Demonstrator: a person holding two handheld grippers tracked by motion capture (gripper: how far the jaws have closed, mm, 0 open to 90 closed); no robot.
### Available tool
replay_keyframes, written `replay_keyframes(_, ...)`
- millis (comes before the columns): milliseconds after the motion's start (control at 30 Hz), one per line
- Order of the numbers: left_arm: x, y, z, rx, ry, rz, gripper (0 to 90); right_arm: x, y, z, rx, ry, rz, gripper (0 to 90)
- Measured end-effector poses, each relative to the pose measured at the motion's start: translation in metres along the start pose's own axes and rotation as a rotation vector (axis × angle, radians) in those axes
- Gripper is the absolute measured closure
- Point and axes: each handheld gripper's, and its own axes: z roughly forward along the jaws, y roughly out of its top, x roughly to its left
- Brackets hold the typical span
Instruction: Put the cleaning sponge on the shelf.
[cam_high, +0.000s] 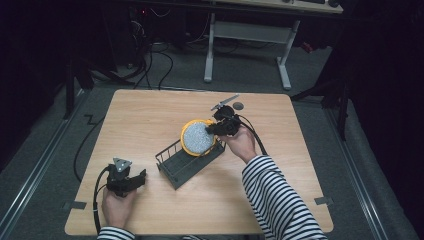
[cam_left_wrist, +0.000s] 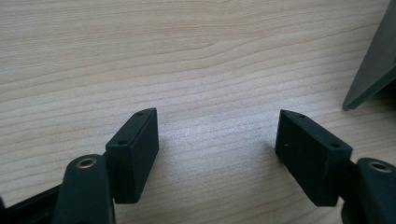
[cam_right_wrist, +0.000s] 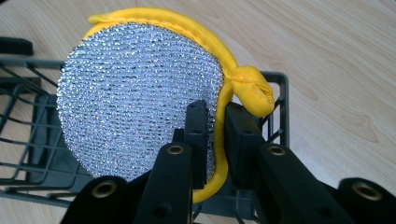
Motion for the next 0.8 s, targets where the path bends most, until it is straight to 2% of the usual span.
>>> replay_keyframes(67,0.0,0.0,0.0,0.0,0.0,0.0,30.9,0.001,-0.002,0.002,0.018,-0.011,-0.015,80.8)
replay_keyframes(167,0.0,0.0,0.0,0.0,0.001,0.0,30.9,0.001,-0.005,0.004,0.033,-0.003,0.004,80.2)
replay_keyframes(267,0.0,0.0,0.0,0.0,0.001,0.0,30.9,-0.002,-0.007,0.004,0.031,-0.001,0.012,72.4)
replay_keyframes(333,0.0,0.0,0.0,0.0,0.001,-0.001,30.9,-0.005,-0.008,0.002,0.02,0.008,0.027,62.6)
replay_keyframes(433,0.0,0.0,0.0,0.0,0.001,-0.001,30.9,-0.006,-0.009,-0.005,-0.014,0.002,0.036,53.8)
replay_keyframes(500,0.0,0.0,0.0,0.0,0.001,0.0,30.9,-0.006,-0.01,-0.012,-0.035,0.004,0.044,51.0)
replay_keyframes(600,0.0,0.0,0.0,0.0,0.001,-0.001,30.9,-0.006,-0.011,-0.021,-0.058,-0.028,0.029,48.3)
replay_keyframes(800,0.0,0.0,0.0,0.0,0.001,-0.001,30.9,-0.015,-0.022,-0.037,-0.107,-0.035,0.077,48.5)
